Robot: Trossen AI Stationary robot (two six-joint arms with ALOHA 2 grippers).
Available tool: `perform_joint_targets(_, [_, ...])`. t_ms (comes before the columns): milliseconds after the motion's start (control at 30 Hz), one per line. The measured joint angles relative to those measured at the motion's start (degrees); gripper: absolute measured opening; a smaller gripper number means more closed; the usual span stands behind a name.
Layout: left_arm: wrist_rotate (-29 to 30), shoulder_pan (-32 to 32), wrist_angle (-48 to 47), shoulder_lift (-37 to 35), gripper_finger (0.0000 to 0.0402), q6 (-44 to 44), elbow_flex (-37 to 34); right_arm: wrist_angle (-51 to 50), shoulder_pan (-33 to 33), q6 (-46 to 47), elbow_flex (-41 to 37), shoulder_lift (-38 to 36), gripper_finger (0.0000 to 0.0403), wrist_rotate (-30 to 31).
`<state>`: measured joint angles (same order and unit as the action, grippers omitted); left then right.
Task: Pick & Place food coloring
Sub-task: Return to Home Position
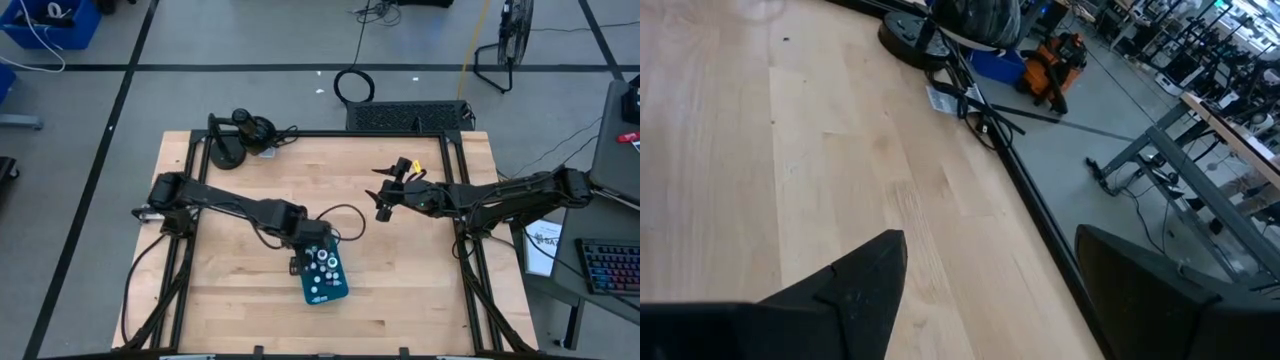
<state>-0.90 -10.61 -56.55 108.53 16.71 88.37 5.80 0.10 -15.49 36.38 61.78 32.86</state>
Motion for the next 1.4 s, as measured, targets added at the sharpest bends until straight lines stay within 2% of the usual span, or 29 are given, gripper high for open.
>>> perform_joint_targets(100, [2.1,0.0,1.9,-3.0,0.0359,-2.3,0.1,0.0,0.0,0.0,0.0,0.0,0.0279,0.0])
perform_joint_targets(167, [4.5,-0.1,3.8,-5.2,0.0387,-5.0,0.0,0.0,0.0,-0.2,0.0,0.0,0.0279,0.0])
perform_joint_targets(267, [9.6,-0.7,6.4,-10.2,0.0382,-10.8,-0.2,0.0,-0.1,-2.1,0.0,0.0,0.0279,0.1])
perform_joint_targets(367, [12.4,-0.9,15.2,-16.3,0.036,-17.4,-5.2,-2.7,0.0,-0.4,0.1,-0.7,0.0279,2.5])
perform_joint_targets(433, [10.1,0.1,22.0,-21.5,0.0347,-20.6,-12.3,-5.4,0.3,3.4,0.1,-2.3,0.0279,5.6])
perform_joint_targets(500, [7.7,1.9,28.4,-28.0,0.0337,-21.2,-21.4,-10.4,0.5,7.0,0.1,-5.7,0.0279,6.3])
perform_joint_targets(633, [7.9,6.1,40.3,-43.7,0.0321,-17.6,-41.9,-17.7,2.3,11.2,-0.5,-15.2,0.0279,0.7])
perform_joint_targets(733, [9.9,8.7,47.9,-58.1,0.0312,-14.4,-55.4,-16.5,3.7,11.7,-3.2,-23.5,0.0279,-3.3])
perform_joint_targets(833, [9.6,10.0,53.9,-72.1,0.0306,-13.2,-65.8,-13.7,4.2,11.3,-6.9,-31.2,0.0279,-4.4])
perform_joint_targets(1000, [7.8,10.3,54.5,-91.1,0.0304,-12.5,-75.8,-11.6,4.1,8.0,-13.2,-42.0,0.0279,-4.5])
perform_joint_targets(1200, [8.3,10.3,49.5,-106.8,0.0314,-12.1,-81.2,-10.1,4.1,11.1,-19.4,-52.1,0.0279,-4.8])
perform_joint_targets(1233, [8.2,10.3,48.6,-108.5,0.0316,-12.1,-81.7,-10.4,4.1,11.7,-20.4,-53.4,0.0279,-5.4])
perform_joint_targets(1400, [8.9,10.3,49.5,-107.5,0.0321,-11.9,-83.2,-8.9,4.1,14.7,-24.4,-57.4,0.0279,-12.2])
